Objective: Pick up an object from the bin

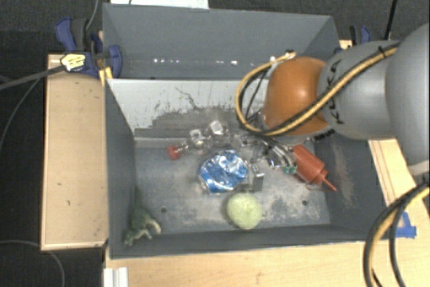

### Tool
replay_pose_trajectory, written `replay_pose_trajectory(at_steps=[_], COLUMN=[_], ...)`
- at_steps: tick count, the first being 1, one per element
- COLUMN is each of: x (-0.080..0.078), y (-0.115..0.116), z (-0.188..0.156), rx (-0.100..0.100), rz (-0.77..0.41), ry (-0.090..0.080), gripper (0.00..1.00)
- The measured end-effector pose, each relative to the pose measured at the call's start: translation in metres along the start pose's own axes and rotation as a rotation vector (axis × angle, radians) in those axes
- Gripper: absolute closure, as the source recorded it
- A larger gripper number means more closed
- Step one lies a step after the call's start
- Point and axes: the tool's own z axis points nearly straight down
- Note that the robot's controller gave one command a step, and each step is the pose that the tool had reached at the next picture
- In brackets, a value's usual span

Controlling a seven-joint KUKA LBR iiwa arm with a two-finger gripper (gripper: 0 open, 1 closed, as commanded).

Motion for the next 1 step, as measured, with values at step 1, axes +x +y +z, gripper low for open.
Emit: replay_pose_trajectory(at_steps=[1], x=[-0.0105], y=[0.0242], z=[-0.0002], rx=[-0.003], rz=[-0.125], ry=[-0.003], gripper=[0.0])
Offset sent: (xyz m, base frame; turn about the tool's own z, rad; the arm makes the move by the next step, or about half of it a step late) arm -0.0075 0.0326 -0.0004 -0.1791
